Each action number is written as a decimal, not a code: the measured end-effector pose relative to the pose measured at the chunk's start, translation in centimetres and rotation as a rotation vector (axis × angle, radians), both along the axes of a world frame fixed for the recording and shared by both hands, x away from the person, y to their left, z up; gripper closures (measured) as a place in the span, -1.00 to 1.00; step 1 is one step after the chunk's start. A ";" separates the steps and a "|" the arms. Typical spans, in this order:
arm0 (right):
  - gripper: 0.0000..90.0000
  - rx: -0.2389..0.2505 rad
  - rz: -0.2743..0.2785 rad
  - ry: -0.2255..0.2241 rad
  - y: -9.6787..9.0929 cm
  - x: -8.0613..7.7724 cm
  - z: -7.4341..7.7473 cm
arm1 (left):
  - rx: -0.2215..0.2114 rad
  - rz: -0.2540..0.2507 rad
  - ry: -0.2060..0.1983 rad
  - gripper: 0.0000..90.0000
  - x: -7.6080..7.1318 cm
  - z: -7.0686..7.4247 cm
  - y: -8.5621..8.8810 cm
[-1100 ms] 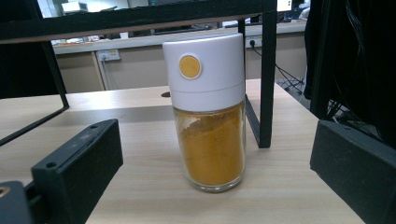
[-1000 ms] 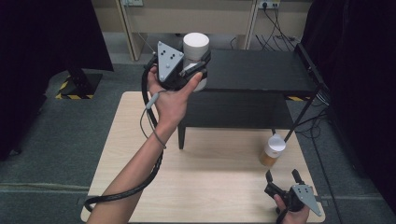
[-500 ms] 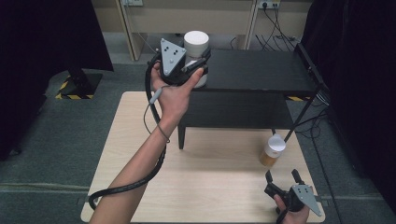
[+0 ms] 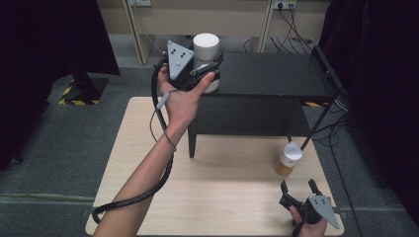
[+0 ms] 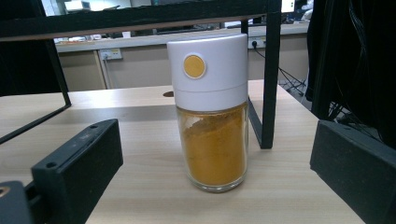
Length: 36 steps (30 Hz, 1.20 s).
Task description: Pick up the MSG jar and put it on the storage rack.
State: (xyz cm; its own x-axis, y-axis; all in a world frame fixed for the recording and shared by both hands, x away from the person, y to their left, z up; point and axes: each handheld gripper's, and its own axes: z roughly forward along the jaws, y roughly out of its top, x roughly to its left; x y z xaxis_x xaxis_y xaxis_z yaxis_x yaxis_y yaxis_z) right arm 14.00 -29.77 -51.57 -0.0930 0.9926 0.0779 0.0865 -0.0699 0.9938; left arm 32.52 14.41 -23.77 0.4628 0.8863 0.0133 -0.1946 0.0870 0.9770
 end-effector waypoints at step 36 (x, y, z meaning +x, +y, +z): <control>-0.94 -0.001 -0.002 0.000 0.1 0.0 0.0 | 0.039 -0.052 -0.066 -0.80 -5.8 -6.8 1.7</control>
State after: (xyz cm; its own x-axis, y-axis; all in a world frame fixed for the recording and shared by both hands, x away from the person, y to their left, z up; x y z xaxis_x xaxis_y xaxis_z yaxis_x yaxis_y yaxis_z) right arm 13.99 -29.71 -51.57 -0.0909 0.9929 0.0773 0.0864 -0.0694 0.9938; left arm 26.72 16.06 -30.58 0.5053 0.8592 0.0798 -0.2553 0.0605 0.9650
